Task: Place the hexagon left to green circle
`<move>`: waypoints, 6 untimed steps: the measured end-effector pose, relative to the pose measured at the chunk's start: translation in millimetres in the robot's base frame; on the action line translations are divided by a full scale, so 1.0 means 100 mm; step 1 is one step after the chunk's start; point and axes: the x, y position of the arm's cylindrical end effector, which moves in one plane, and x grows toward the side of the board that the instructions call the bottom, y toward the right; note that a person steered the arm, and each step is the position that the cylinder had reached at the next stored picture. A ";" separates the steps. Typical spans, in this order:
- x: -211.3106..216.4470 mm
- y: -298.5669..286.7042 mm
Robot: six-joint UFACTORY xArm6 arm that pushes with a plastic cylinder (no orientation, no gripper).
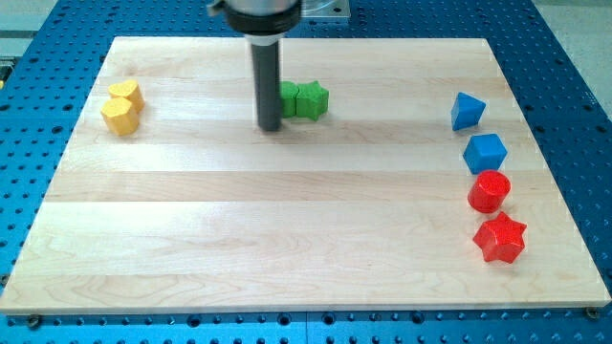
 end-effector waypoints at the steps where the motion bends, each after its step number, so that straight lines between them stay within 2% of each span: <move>1: 0.39 -1.31; 2: 0.52 -2.35; 4: -0.01 -1.84; 5: -0.09 -1.15; 6: -0.14 -0.89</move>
